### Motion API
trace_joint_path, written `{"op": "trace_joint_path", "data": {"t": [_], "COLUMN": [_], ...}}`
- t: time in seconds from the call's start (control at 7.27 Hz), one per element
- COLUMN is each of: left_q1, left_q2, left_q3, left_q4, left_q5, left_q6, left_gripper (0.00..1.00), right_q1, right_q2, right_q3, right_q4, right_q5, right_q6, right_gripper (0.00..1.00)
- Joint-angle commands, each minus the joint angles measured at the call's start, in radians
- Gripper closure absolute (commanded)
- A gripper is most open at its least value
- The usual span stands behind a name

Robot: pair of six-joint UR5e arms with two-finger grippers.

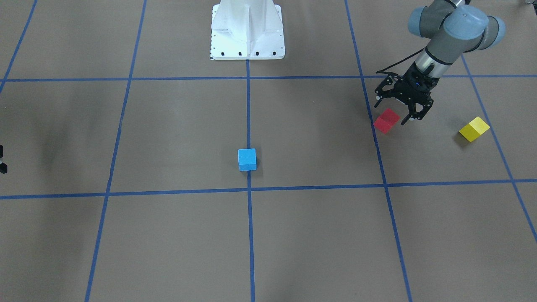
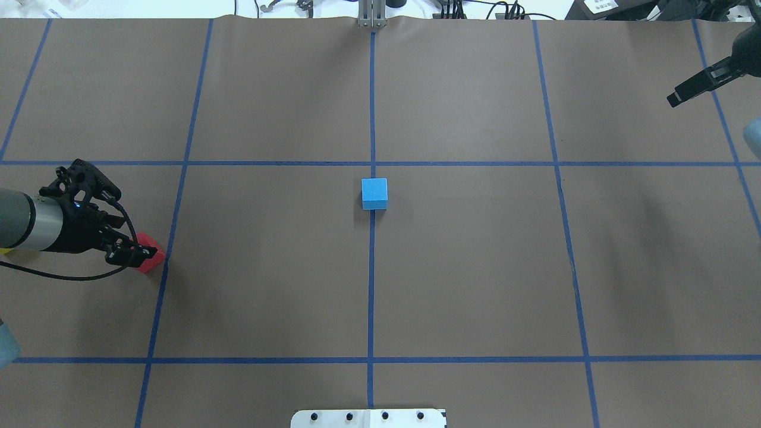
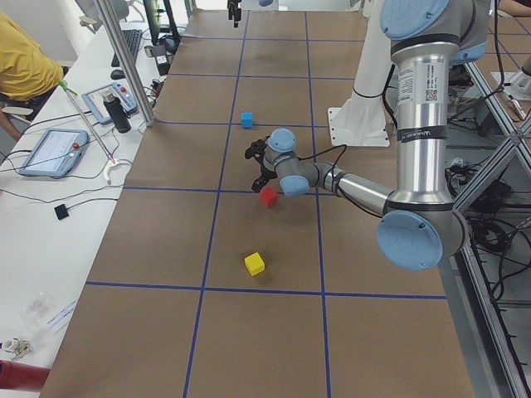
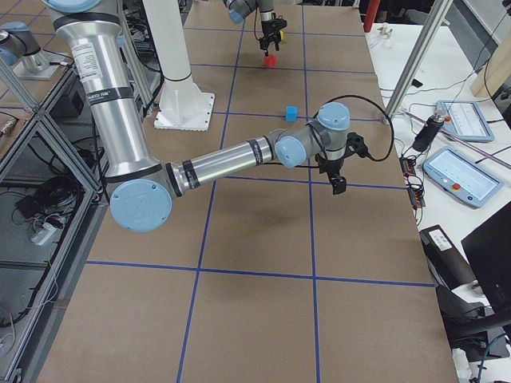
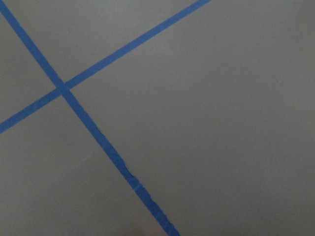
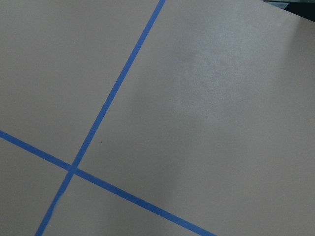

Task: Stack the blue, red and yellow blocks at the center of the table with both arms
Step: 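Lower the left gripper onto the red cube and grasp it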

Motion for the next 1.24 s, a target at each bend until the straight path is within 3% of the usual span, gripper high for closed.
{"op": "trace_joint_path", "data": {"t": [0.0,0.41,0.55,0.69,0.83,1.1], "left_q1": [0.016,0.033,0.036,0.038,0.036,0.026], "left_q2": [-0.007,-0.037,-0.038,-0.038,-0.035,-0.055], "left_q3": [0.046,0.089,0.106,0.109,0.108,0.038], "left_q4": [0.002,0.002,0.002,0.002,0.002,0.003], "left_q5": [0.002,0.004,0.004,0.004,0.004,-0.003], "left_q6": [0.004,0.002,0.004,0.004,0.004,0.002], "left_gripper": [0.0,0.01,0.29,0.74,1.0,1.0], "right_q1": [0.0,0.0,0.0,0.0,0.0,0.0], "right_q2": [0.0,-0.017,-0.018,-0.017,-0.017,-0.017], "right_q3": [-0.002,-0.003,-0.003,-0.003,-0.003,-0.003], "right_q4": [-0.001,0.0,0.0,-0.001,-0.001,0.0], "right_q5": [-0.004,-0.004,-0.006,-0.006,-0.007,-0.007], "right_q6": [0.0,0.0,0.0,0.0,0.002,0.006], "right_gripper": [0.01,0.01,0.01,0.01,0.01,0.01]}}
